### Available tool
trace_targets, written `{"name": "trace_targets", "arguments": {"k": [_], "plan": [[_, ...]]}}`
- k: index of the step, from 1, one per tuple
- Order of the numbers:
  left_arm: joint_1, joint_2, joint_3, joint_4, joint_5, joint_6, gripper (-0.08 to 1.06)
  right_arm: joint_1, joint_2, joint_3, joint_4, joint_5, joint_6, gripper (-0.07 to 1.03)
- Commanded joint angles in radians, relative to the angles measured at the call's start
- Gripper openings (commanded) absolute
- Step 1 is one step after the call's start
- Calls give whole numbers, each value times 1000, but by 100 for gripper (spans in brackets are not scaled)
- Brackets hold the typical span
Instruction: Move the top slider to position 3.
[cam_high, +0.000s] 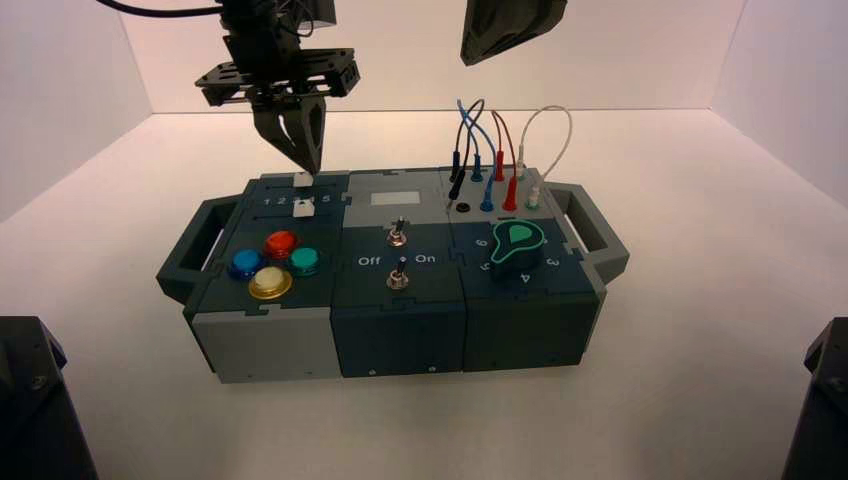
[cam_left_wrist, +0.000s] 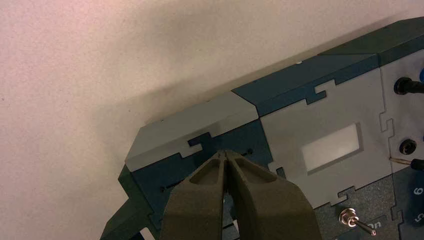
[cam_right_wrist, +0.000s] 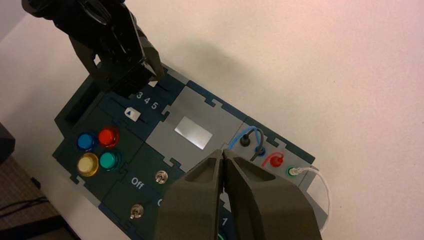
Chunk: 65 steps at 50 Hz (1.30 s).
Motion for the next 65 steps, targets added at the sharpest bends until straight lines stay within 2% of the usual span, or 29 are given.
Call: {"name": "trace_targets", "arguments": {"k": [1, 65], "plan": [[-3, -12, -17, 3, 3, 0, -3, 3, -18, -14, -2, -11, -2, -2], [-3, -12, -8, 11, 15, 2, -3, 3, -20, -14, -2, -11, -3, -2]]}}
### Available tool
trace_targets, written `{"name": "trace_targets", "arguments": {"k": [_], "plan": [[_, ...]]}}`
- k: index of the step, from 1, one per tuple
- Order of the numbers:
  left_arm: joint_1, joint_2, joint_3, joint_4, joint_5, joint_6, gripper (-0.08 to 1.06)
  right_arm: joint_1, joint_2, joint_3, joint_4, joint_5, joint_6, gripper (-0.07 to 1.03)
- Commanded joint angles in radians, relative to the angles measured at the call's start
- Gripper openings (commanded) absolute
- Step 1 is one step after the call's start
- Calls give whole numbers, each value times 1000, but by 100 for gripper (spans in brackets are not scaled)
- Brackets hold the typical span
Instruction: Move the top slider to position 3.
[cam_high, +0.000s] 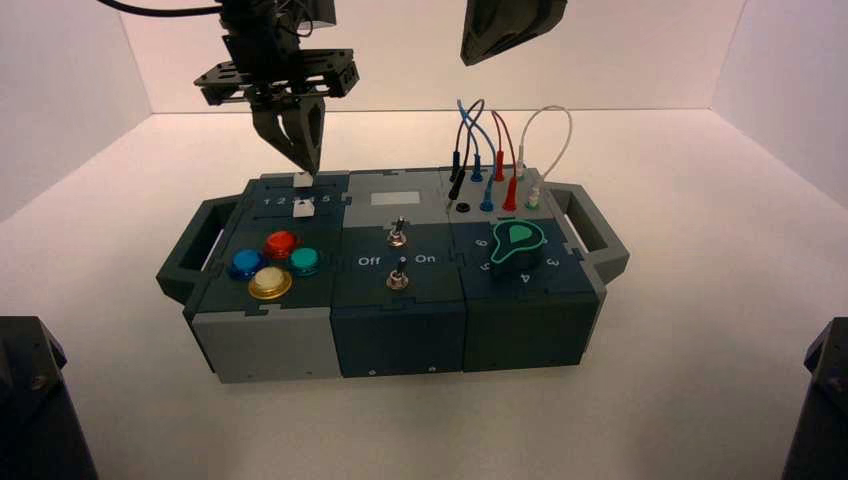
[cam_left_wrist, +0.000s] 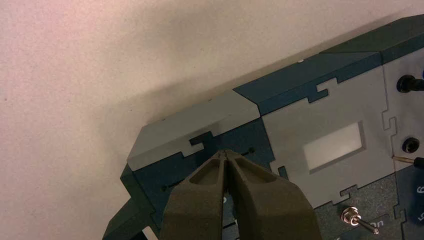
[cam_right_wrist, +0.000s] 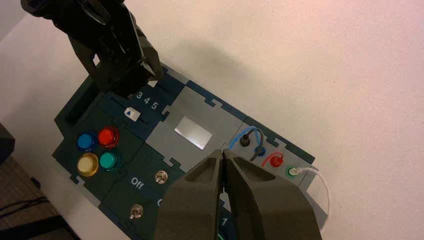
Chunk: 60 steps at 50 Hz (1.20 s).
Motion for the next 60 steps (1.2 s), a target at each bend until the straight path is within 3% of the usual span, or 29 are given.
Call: {"name": "trace_targets", "arguments": {"k": [1, 38, 60], "plan": [[-3, -14, -6, 2, 8, 2, -3, 2, -20, -14, 0, -11, -3, -2], [0, -15, -5, 9, 9, 2, -3, 3, -20, -14, 0, -11, -3, -2], [-52, -18, -17, 2, 26, 0, -3, 2, -18, -15, 0, -11, -2, -2]]}}
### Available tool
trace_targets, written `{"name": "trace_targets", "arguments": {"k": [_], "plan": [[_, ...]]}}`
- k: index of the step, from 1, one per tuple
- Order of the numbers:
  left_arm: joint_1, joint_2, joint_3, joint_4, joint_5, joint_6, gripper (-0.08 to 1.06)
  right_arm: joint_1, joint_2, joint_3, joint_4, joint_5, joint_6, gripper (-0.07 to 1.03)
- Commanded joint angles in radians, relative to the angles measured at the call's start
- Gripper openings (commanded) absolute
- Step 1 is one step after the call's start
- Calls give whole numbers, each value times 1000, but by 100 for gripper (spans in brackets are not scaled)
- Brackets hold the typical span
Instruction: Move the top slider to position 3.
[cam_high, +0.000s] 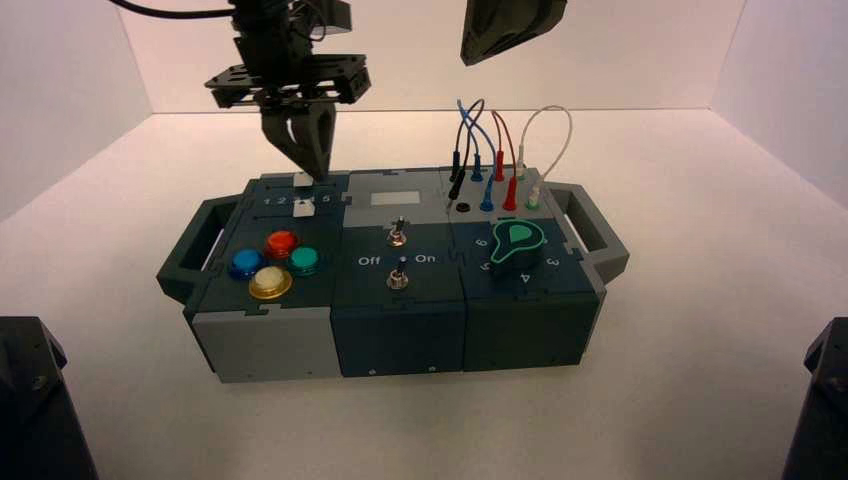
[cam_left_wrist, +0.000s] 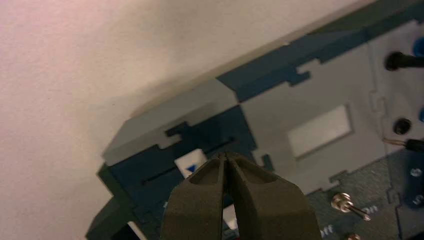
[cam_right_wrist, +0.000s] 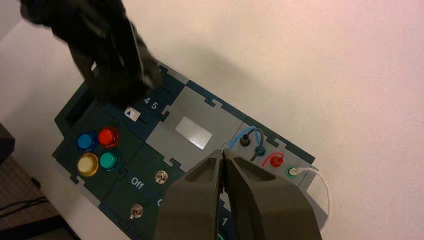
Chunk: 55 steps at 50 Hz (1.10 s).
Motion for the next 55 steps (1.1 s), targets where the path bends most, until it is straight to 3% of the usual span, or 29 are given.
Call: {"name": "trace_targets", "arguments": {"k": [1, 55], "plan": [[-3, -18, -12, -3, 0, -2, -3, 3, -20, -14, 0, -11, -2, -2], [25, -28, -11, 29, 6, 6, -3, 0, -12, -15, -5, -11, -2, -2]]}}
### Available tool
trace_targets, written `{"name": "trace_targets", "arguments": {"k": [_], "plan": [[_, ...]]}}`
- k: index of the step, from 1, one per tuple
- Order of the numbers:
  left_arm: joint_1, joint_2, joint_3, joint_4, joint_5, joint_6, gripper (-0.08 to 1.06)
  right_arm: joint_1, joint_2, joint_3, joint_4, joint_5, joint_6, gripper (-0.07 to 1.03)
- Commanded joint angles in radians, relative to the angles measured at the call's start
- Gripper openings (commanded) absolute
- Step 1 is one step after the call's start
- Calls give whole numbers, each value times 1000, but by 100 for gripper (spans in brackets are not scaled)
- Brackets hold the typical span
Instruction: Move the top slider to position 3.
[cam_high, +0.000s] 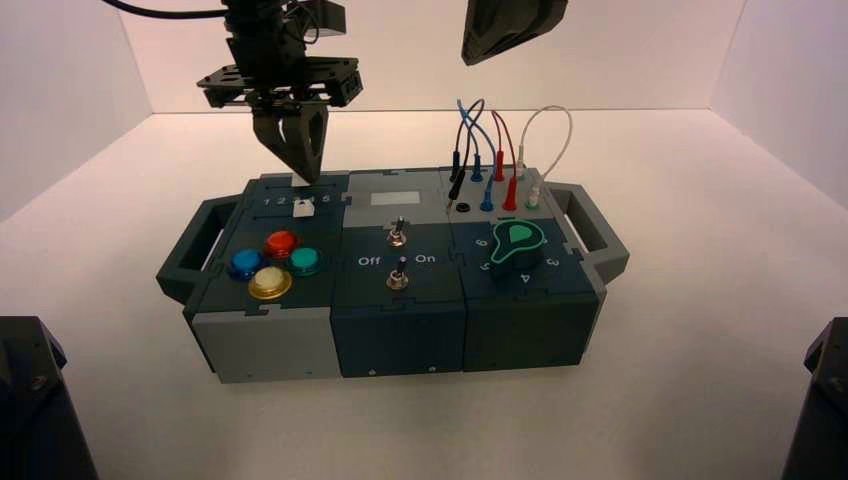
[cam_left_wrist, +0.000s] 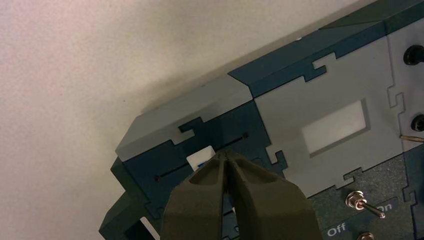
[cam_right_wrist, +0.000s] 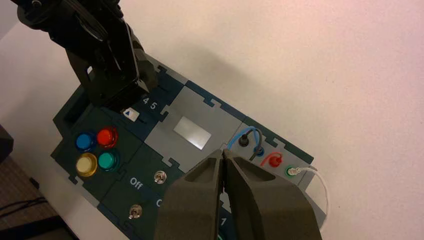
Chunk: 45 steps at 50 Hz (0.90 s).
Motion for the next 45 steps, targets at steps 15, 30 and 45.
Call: {"name": "trace_targets", "arguments": {"k": [15, 30, 45], "plan": [[-5, -31, -38, 0, -2, 3, -3, 0, -9, -15, -2, -11, 0, -2], [-41, -133, -48, -3, 63, -3, -3, 0, -5, -15, -2, -6, 0, -2], [-40, -204, 40, 0, 74, -8, -3, 0, 20, -18, -3, 5, 0, -2]]}}
